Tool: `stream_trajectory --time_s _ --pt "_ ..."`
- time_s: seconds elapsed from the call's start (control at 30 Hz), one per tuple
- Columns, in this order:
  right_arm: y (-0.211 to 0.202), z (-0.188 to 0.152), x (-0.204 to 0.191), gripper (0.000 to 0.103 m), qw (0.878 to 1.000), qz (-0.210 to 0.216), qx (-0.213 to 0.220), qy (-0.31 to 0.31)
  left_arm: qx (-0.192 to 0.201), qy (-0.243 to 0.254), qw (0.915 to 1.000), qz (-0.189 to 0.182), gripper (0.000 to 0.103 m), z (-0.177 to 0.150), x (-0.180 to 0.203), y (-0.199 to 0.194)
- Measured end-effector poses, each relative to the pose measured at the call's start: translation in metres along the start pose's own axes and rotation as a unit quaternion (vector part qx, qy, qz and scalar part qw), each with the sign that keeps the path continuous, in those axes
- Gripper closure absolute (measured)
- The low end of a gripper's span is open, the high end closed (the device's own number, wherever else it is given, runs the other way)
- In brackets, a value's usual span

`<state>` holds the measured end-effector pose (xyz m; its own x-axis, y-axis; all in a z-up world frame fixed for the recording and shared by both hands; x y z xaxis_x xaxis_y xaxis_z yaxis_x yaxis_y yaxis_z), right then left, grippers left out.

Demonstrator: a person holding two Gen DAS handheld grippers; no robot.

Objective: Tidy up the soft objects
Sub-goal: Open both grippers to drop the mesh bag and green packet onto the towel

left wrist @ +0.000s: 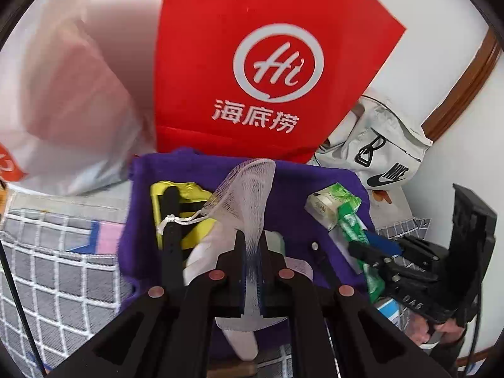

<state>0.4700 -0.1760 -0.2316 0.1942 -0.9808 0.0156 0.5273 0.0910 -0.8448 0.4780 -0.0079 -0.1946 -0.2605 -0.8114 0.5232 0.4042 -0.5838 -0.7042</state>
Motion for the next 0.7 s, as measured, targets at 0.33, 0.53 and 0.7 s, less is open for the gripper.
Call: stream_trajectory --time_s 0.33,0.53,0.7 --pt "0.025 -0.005 -0.003 0.071 0.999 -0.006 -0.037 -0.026 -0.045 -0.004 0.9990 0.005 0.097 -0.003 -0.008 0.040" --pt "0.025 -0.005 -0.008 0.057 0.999 0.001 -0.035 -0.032 -0.050 -0.013 0.9986 0.005 0.089 -0.004 -0.011 0.047" --pt "0.017 -0.002 -0.009 0.039 0.999 -0.009 -0.024 -0.030 -0.035 -0.022 0.9991 0.009 0.054 -0.001 -0.016 0.041"
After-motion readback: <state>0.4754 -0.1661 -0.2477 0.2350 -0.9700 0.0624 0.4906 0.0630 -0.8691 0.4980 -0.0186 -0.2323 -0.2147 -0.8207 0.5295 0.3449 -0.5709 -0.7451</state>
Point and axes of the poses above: each gripper's, at about its wrist camera, not at the fingertips, and y roughly the way its jaws point, x to its right, z to its top, the point moved 8 cm from there along y, roughly the way its jaws point, and after that the axes turned 15 degrees about -z, right-handed, at the moved point
